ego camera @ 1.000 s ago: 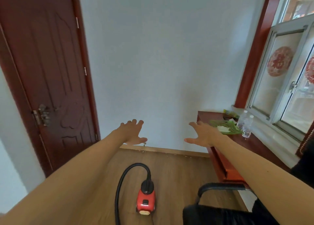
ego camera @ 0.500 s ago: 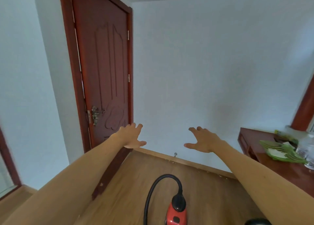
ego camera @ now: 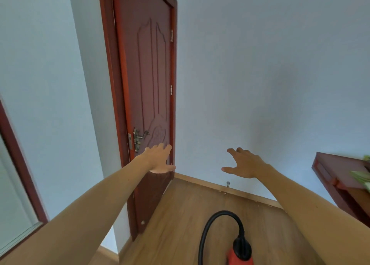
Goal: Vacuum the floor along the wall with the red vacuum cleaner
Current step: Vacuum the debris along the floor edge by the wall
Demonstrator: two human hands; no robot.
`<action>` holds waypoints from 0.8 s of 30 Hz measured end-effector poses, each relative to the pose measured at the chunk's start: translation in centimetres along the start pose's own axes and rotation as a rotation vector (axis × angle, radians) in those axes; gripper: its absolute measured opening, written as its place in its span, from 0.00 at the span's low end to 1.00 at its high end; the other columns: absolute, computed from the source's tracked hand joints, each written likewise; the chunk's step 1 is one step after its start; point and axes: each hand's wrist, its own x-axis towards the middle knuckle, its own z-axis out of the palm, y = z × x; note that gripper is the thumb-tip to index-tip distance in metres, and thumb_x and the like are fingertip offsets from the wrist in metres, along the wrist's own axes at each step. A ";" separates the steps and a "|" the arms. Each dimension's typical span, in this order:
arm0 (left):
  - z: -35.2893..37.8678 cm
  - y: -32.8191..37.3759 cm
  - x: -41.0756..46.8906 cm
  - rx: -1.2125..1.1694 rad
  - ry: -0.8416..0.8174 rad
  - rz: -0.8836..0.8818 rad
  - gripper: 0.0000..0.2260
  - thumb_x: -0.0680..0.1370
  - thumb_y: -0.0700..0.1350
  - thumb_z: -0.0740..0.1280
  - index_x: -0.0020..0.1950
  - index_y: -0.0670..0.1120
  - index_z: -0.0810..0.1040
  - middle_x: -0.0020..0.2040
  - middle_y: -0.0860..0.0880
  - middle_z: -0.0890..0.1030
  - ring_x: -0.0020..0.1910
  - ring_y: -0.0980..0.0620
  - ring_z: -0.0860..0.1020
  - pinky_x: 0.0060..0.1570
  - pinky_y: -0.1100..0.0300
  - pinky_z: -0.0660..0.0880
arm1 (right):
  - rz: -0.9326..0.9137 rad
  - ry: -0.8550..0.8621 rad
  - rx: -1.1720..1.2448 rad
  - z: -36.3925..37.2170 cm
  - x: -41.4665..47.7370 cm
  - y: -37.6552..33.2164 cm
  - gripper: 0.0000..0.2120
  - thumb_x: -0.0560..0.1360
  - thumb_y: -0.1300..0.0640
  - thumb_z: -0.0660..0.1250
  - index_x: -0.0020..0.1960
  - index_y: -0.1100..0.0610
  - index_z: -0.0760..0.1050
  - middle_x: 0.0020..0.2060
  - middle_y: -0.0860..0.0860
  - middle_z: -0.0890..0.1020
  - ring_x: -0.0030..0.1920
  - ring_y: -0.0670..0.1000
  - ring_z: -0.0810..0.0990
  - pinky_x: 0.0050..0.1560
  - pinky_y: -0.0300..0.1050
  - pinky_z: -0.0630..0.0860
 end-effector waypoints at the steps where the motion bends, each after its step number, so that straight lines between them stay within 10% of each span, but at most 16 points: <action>1: 0.3 -0.8 0.4 -0.003 -0.004 -0.001 0.38 0.77 0.65 0.61 0.79 0.46 0.53 0.76 0.41 0.63 0.73 0.38 0.66 0.69 0.37 0.64 | 0.003 0.001 -0.003 0.1 0.9 -0.5 0.41 0.75 0.30 0.59 0.79 0.51 0.53 0.74 0.55 0.66 0.71 0.58 0.68 0.65 0.56 0.71; 24: 2.8 -11.6 23.7 -0.006 -0.085 -0.062 0.38 0.78 0.65 0.61 0.80 0.47 0.51 0.76 0.39 0.62 0.72 0.38 0.66 0.68 0.40 0.66 | -0.067 -0.001 0.038 3.4 29.6 -0.8 0.41 0.75 0.30 0.59 0.79 0.50 0.53 0.75 0.55 0.65 0.72 0.59 0.68 0.67 0.57 0.71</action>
